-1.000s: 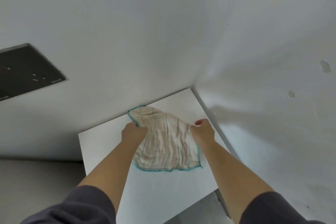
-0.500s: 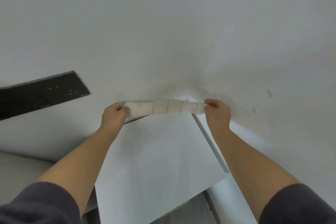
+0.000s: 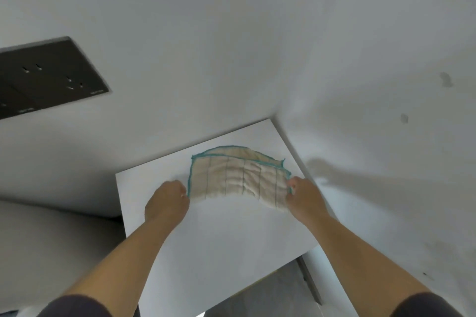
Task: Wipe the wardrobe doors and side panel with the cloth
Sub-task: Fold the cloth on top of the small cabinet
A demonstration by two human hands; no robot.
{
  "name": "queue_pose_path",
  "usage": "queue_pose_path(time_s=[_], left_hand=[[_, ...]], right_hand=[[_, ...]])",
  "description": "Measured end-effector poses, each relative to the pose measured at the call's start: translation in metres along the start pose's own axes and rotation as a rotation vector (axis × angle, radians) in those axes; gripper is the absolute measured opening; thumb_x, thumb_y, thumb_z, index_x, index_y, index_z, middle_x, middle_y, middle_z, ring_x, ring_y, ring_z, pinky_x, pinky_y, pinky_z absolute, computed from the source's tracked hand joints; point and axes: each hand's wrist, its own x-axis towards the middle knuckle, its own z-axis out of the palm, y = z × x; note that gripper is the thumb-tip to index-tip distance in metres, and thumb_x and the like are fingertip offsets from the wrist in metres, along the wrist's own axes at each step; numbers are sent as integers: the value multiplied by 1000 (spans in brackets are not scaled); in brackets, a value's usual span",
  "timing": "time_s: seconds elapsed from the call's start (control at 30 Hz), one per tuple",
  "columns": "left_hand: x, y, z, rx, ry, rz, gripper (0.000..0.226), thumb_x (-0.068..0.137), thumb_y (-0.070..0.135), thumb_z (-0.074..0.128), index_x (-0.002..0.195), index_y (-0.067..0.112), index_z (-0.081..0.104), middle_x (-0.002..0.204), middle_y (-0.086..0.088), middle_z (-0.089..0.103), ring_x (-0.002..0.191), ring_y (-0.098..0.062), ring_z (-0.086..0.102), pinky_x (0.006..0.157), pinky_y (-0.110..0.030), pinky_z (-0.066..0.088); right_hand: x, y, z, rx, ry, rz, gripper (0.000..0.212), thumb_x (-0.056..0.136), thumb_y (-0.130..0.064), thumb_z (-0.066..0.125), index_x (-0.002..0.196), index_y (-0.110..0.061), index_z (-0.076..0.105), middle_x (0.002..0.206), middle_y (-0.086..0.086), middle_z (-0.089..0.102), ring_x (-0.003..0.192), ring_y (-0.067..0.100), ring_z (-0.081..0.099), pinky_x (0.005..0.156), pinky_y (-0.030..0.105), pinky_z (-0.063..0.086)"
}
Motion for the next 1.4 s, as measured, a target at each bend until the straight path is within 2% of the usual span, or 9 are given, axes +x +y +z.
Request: queue_pose_path(time_s=[0.13, 0.33, 0.53, 0.67, 0.87, 1.0, 1.1, 1.23, 1.4], left_hand=[[25, 26, 6, 36, 210, 249, 30, 91, 13, 50, 120, 17, 55, 121, -4, 51, 111, -25, 51, 84, -35, 42], [51, 51, 23, 440, 149, 385, 65, 85, 3, 56, 142, 23, 29, 137, 1, 42, 121, -21, 42, 87, -31, 35], [40, 36, 21, 647, 169, 592, 32, 80, 18, 68, 108, 22, 52, 109, 3, 55, 104, -19, 51, 80, -31, 34], [19, 13, 9, 582, 147, 857, 42, 40, 13, 87, 63, 19, 53, 58, 2, 54, 48, -21, 53, 49, -26, 36], [-36, 5, -30, 674, -184, 723, 21, 93, 43, 49, 97, 23, 53, 101, 6, 59, 89, -18, 61, 70, -28, 41], [-68, 8, -45, 668, -422, 604, 43, 89, 66, 40, 99, 26, 50, 85, 9, 54, 76, -11, 54, 66, -25, 39], [-89, 9, -47, 606, -533, 490, 31, 99, 49, 27, 98, 23, 44, 81, 7, 49, 72, -11, 48, 68, -28, 37], [-100, 6, -39, 499, -513, 436, 22, 102, 36, 25, 100, 20, 41, 88, 3, 52, 77, -14, 51, 72, -29, 40], [-69, 5, -24, 108, -87, 287, 18, 100, 35, 42, 99, 18, 45, 90, -1, 59, 83, -23, 57, 67, -34, 43]], right_hand=[[27, -20, 6, -134, 150, -204, 40, 92, -8, 47, 130, -19, 50, 126, 1, 52, 116, 23, 50, 93, 33, 43], [44, -30, 19, -449, 118, -258, 31, 95, -14, 47, 125, -21, 48, 116, -1, 53, 108, 21, 51, 87, 33, 40], [28, -24, 18, -658, 80, -407, 21, 90, -19, 55, 111, -19, 54, 114, 0, 51, 109, 23, 47, 87, 35, 35], [2, -10, 10, -566, -95, -472, 17, 89, -12, 52, 103, -21, 49, 102, -2, 59, 92, 23, 57, 77, 33, 29], [-38, 10, -26, -492, -447, -455, 22, 92, -14, 48, 71, -21, 47, 80, -1, 51, 78, 20, 50, 57, 25, 35], [-57, 17, -47, -505, -536, -426, 17, 87, -10, 53, 72, -18, 54, 65, -4, 44, 67, 17, 48, 55, 22, 35], [-69, 20, -57, -519, -596, -396, 29, 84, -8, 55, 59, -19, 47, 60, -4, 42, 54, 11, 39, 50, 21, 31], [-74, 20, -58, -486, -580, -398, 12, 87, -11, 55, 90, -14, 66, 76, -1, 53, 68, 15, 50, 56, 23, 37], [-50, 11, -53, -184, -305, -330, 7, 95, -15, 49, 90, -20, 51, 89, -1, 54, 77, 16, 51, 55, 20, 34]])
